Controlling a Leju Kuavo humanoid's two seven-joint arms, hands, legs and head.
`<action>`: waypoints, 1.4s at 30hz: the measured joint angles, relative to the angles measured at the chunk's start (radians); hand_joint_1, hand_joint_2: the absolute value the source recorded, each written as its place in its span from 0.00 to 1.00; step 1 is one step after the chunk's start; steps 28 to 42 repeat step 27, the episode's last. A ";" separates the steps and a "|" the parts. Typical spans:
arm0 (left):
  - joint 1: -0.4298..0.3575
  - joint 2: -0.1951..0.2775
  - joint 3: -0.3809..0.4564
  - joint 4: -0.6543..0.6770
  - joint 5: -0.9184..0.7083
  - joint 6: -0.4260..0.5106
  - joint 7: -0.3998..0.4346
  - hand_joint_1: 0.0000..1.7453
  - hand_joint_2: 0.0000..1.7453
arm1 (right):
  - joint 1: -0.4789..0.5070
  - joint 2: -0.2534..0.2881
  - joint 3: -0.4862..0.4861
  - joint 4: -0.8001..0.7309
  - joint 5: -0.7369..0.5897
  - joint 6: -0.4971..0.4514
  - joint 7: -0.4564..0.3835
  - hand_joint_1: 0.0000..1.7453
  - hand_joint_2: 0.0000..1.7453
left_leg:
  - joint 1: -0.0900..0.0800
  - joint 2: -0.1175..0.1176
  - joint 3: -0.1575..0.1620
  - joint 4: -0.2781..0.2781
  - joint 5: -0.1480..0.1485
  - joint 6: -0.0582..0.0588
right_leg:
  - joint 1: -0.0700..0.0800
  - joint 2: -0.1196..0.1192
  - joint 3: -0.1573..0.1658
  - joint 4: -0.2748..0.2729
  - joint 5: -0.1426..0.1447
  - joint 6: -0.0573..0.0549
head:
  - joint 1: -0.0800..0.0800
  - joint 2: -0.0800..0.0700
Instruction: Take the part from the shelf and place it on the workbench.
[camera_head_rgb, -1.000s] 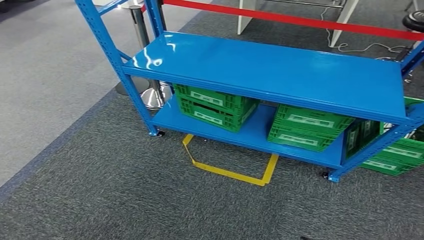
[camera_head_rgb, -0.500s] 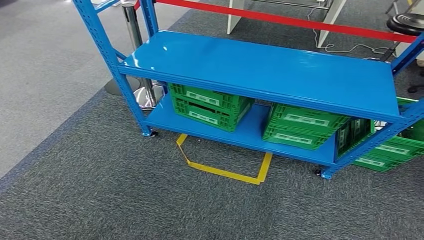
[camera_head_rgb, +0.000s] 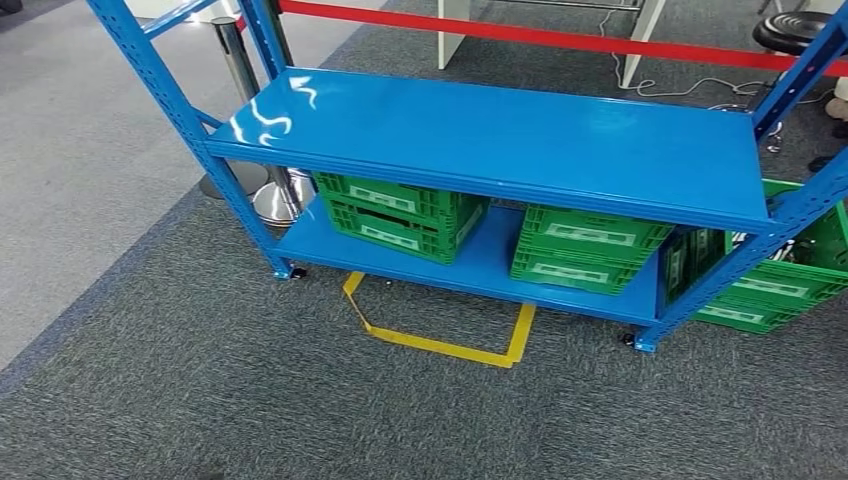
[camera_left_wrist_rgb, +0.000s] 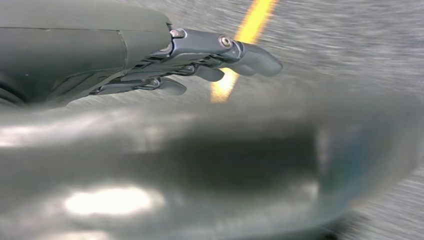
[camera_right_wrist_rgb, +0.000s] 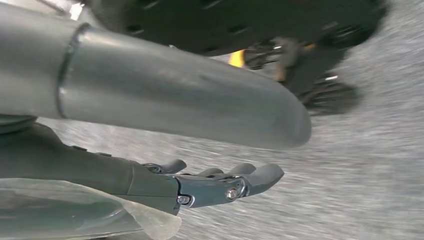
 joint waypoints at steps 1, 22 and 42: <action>0.018 0.003 -0.001 0.009 -0.013 -0.005 0.005 0.00 0.25 | -0.008 -0.002 0.018 -0.019 -0.008 0.001 -0.001 0.00 0.00 | 0.000 0.000 0.017 -0.038 0.030 0.003 | 0.001 0.002 0.002 0.000 0.000 0.000 | 0.000 0.000; -0.028 0.054 -0.008 -0.158 -0.218 -0.086 0.076 0.00 0.00 | 0.160 -0.048 0.297 0.013 -0.127 0.017 -0.009 0.00 0.25 | -0.011 0.003 0.131 -0.277 0.106 0.040 | -0.018 0.006 -0.007 0.022 -0.009 0.049 | 0.002 0.000; 0.039 0.052 -0.011 -0.124 -0.228 -0.092 0.085 0.00 0.00 | 0.100 -0.050 0.313 -0.033 -0.135 0.017 -0.013 0.00 0.00 | -0.009 0.009 0.142 -0.284 0.111 0.036 | -0.012 0.013 -0.017 0.023 -0.013 0.038 | -0.004 0.000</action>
